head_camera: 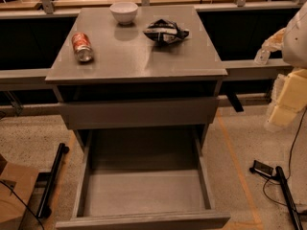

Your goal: Close middle drawer

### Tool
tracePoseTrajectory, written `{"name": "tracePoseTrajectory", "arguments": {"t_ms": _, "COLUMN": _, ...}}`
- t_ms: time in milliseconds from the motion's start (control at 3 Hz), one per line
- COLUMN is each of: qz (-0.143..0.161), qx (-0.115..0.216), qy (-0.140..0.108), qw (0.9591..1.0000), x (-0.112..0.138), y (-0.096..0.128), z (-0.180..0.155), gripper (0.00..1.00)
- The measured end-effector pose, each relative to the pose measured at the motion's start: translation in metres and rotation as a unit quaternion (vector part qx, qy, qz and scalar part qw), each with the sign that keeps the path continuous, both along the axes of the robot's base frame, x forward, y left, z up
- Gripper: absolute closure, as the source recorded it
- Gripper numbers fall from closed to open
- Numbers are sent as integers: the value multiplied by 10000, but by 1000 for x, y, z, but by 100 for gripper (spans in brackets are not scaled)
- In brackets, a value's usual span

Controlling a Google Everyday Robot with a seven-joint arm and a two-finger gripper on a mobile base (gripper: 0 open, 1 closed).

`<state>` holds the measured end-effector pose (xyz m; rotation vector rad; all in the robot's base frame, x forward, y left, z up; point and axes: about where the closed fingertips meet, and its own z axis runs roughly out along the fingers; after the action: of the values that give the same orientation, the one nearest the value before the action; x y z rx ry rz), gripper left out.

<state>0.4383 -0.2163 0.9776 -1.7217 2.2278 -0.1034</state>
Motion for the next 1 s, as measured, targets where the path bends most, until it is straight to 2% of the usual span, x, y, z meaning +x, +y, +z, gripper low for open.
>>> {"name": "tracePoseTrajectory", "arguments": {"t_ms": 333, "qz": 0, "qx": 0, "qy": -1, "qw": 10000, "x": 0, "y": 0, "z": 0, "gripper": 0}}
{"name": "tracePoseTrajectory", "arguments": {"t_ms": 667, "qz": -2, "qx": 1, "qy": -52, "qw": 10000, "x": 0, "y": 1, "z": 3, "gripper": 17}}
{"name": "tracePoseTrajectory", "arguments": {"t_ms": 1000, "qz": 3, "qx": 101, "qy": 240, "qw": 9997, "x": 0, "y": -5, "z": -17, "gripper": 41}}
